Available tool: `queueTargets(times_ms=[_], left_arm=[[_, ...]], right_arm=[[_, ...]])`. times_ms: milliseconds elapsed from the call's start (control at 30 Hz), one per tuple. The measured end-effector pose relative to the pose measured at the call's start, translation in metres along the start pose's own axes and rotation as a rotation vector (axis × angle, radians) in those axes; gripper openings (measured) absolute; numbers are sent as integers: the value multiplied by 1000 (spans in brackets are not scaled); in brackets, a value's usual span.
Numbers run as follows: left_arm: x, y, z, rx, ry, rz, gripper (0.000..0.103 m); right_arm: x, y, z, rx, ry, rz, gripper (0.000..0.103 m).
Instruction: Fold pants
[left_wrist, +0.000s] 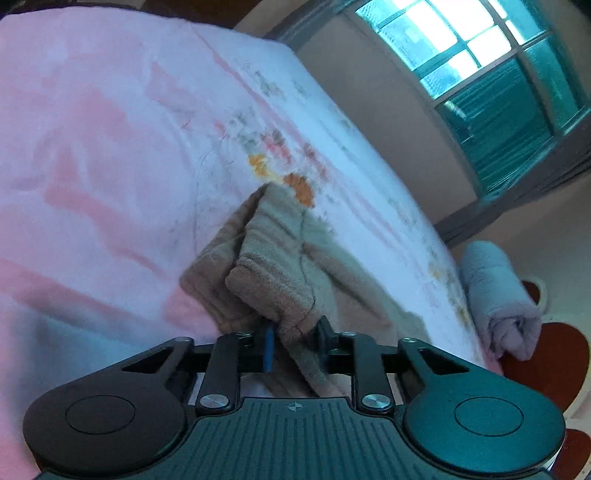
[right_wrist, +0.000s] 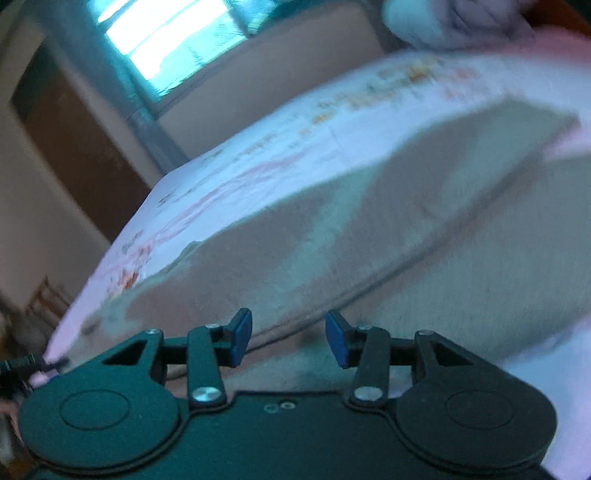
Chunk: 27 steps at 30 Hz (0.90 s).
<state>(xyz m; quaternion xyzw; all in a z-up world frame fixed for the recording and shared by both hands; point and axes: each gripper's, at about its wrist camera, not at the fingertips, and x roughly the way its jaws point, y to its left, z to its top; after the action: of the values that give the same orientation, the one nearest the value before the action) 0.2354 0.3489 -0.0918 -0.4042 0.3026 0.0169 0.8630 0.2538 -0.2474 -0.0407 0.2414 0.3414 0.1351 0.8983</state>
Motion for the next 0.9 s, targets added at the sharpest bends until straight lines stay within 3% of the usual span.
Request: queueTargets(times_ms=[167,267,333,367,467,600,667,700,800,900], left_arm=[[0,-6,2,6,-16,-33,20],[-8,-5,7,5,-8,-50,20],[-4,-8,13,15,-1,-56,20],[0,-11,18,23,8,-56,20],[9,-36,55,66,-13,-120,19],[-15,-65,80,147,-128,-335,19],[-13,-49,71,153,-87,-321,19],[-5,-28,61,139,-38,-268,19],[24,23,35,62,104,-99,19],[19,34,24,22,70,-132,19]], right_arm=[[20,-21,-3,224,17,66,42],[39,-37,-1,396,24,103,39],[55,-50,2,557,55,146,1],[60,-54,6,604,70,168,0],[54,-23,47,415,19,180,0],[-3,28,92,158,-169,244,0],[-27,31,72,81,-196,259,0],[-28,25,54,71,-163,247,0],[15,-3,-5,78,84,107,0],[23,-20,-28,174,68,112,0]])
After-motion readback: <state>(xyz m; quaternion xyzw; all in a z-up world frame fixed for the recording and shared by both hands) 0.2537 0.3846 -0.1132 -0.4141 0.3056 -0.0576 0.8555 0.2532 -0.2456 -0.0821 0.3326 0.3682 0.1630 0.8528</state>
